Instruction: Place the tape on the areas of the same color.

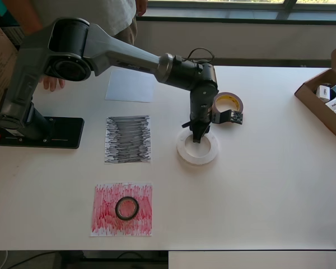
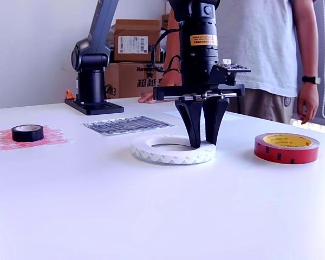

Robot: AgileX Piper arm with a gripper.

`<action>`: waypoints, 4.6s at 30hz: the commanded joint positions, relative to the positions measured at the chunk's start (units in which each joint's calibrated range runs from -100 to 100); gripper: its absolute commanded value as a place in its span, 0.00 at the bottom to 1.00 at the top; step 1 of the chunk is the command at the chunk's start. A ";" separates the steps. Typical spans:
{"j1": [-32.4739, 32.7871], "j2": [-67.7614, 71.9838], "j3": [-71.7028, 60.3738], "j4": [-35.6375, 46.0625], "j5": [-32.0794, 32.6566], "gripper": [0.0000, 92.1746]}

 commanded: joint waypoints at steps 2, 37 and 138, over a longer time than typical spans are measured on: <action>2.43 -2.17 -0.50 0.57 -2.14 0.00; 31.63 -39.87 55.39 -28.45 -14.33 0.00; -0.49 -71.96 59.84 -30.07 -26.04 0.64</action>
